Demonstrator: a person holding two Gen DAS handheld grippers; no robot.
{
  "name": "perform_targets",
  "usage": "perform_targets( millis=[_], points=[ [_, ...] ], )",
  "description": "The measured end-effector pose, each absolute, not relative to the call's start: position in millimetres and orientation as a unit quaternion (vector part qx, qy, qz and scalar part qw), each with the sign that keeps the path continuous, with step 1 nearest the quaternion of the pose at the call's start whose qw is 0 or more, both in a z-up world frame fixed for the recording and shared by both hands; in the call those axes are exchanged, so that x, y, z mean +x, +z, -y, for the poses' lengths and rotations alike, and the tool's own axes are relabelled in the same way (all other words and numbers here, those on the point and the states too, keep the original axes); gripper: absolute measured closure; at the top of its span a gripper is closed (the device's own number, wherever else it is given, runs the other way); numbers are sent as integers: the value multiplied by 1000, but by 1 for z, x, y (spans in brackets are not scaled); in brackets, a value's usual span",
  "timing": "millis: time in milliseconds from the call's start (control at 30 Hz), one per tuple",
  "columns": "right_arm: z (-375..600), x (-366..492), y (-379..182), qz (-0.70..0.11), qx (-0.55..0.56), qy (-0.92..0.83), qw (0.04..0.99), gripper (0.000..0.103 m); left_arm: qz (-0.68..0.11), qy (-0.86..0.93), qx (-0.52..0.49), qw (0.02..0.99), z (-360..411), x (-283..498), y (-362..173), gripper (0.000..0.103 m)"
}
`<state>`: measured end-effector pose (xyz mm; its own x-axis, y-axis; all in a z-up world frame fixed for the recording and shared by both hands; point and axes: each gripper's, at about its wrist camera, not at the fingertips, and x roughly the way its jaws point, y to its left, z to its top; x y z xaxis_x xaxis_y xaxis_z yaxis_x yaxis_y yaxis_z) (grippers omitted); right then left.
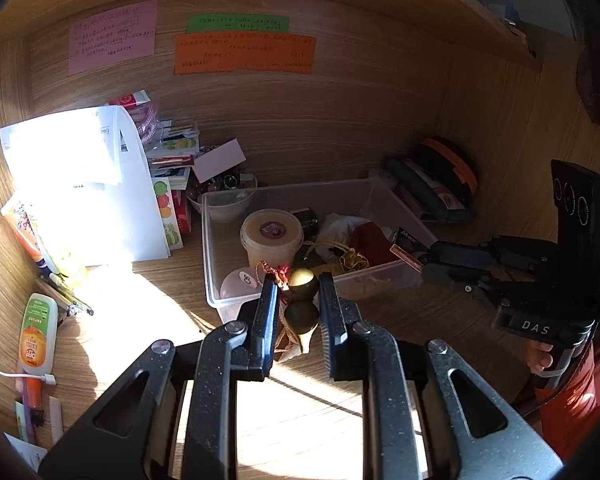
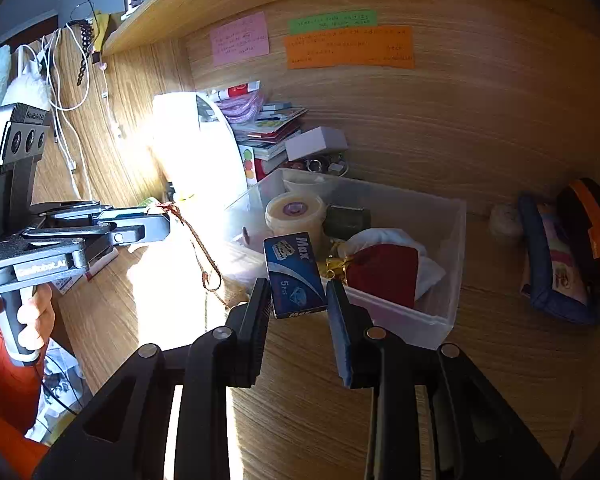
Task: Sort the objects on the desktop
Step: 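Carry the keychain with the left gripper while the right carries the staple box over the clear box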
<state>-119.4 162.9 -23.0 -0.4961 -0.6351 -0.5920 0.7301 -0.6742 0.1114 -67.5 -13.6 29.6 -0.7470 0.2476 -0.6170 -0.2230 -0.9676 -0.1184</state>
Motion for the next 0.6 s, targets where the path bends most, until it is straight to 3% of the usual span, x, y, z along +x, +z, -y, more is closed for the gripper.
perform_targets(
  millis=[600],
  points=[
    [-158,-170,-22,-66,317,-867,378,77,28,923,-347,161,-6,-154,43,85]
  ],
)
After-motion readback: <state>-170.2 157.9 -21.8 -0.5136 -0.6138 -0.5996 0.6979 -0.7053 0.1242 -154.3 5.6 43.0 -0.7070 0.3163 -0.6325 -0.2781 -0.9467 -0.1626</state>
